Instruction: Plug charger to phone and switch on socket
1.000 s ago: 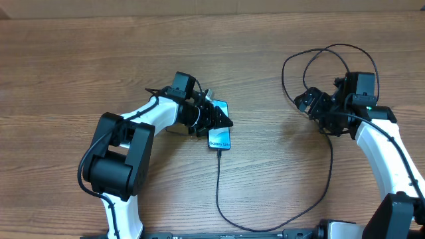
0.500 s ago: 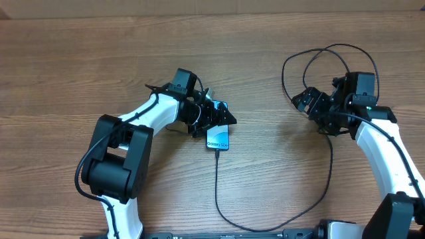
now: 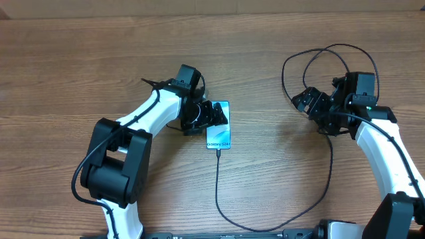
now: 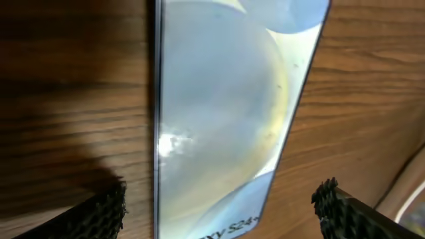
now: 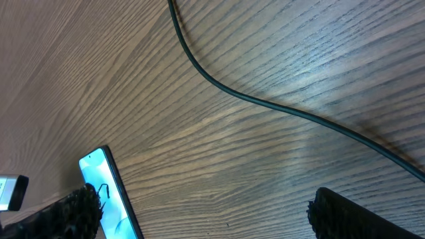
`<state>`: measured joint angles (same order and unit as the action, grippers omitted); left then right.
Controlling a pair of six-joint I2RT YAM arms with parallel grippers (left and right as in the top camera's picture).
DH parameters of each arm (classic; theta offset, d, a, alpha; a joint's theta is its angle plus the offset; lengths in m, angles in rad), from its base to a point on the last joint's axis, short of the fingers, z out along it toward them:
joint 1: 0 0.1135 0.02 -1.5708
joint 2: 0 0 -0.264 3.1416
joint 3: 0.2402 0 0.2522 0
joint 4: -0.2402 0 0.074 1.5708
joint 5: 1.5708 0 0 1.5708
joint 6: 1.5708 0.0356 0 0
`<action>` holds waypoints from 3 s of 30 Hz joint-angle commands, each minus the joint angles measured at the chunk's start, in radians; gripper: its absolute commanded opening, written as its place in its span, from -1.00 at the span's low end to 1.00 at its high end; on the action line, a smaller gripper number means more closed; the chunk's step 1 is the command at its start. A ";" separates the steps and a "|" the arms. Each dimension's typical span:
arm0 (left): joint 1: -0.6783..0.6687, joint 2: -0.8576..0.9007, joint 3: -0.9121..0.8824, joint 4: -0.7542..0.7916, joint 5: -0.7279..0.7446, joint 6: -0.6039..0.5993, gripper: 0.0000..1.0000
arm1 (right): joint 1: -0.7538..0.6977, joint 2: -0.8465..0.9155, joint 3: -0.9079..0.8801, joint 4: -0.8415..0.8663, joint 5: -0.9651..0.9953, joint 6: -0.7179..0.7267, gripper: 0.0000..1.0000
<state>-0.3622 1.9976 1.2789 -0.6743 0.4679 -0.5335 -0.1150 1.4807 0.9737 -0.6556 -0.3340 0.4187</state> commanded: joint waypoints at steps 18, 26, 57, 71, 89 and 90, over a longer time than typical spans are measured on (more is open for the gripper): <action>-0.299 -0.797 0.230 -0.594 -0.963 -0.099 0.99 | 0.003 0.003 -0.003 -0.007 0.098 0.000 1.00; -0.422 -1.012 0.229 -0.832 -1.330 -0.117 0.99 | 0.002 0.002 -0.003 -0.040 0.275 0.002 0.83; 0.307 -1.397 0.229 -0.949 -1.050 -0.117 0.99 | -0.110 0.000 0.040 -0.174 0.537 0.213 -0.92; 0.311 -1.583 0.229 -0.952 -1.051 -0.117 0.99 | -0.143 0.001 0.039 -0.142 0.529 0.202 -0.92; 0.451 -1.811 0.229 -0.952 -1.051 -0.117 0.99 | -0.257 0.054 -0.006 0.050 0.555 0.203 -0.92; 0.451 -1.823 0.229 -0.952 -1.051 -0.117 0.99 | -0.257 0.063 -0.006 0.054 0.566 0.203 -0.92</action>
<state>0.0811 0.2367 1.5074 -1.6272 -0.5781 -0.6376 -0.3676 1.5127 0.9741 -0.6109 0.1955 0.6243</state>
